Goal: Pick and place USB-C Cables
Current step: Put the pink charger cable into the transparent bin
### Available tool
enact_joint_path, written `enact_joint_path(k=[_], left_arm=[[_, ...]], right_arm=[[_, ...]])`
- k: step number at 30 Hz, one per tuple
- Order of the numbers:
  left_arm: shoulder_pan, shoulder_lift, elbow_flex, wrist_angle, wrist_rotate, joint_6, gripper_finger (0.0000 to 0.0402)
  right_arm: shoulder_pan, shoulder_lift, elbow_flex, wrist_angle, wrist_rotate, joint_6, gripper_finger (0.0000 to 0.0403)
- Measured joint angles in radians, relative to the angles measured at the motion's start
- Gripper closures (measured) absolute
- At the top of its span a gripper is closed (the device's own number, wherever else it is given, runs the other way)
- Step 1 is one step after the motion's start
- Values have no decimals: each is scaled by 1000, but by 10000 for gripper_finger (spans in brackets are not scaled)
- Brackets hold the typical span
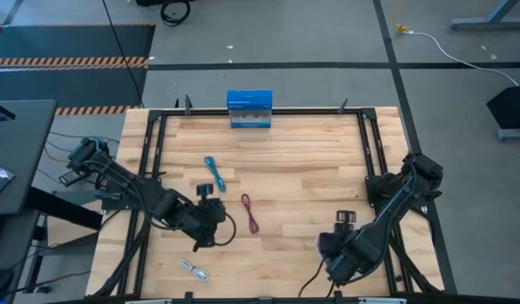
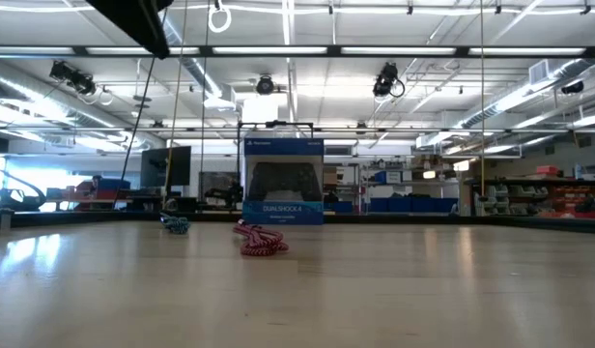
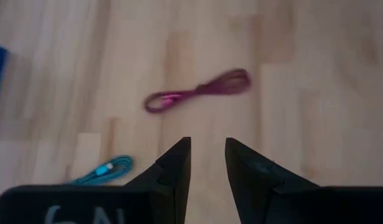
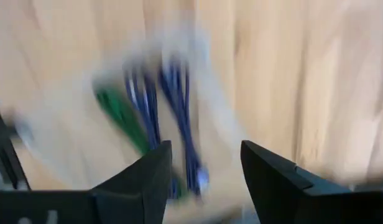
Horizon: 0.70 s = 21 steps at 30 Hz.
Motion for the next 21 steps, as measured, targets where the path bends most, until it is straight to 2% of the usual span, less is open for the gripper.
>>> enact_joint_path(k=[3, 5, 12, 17, 21], left_arm=[[-20, 0, 0, -20, 19, 29, 294], [-32, 0, 0, -28, 19, 29, 294], [-34, 0, 0, -42, -48, -34, 294], [-49, -4, 0, -104, -93, -117, 294], [-96, -23, 0, -115, -179, -133, 294]], right_arm=[[-35, -1, 20, 127, 152, 7, 210], [-83, 1, 4, 222, 186, 9, 214], [-253, 4, -88, 737, 199, -155, 222], [-363, 4, -181, 923, 198, -203, 222], [-431, 4, -294, 1107, 171, -233, 222]])
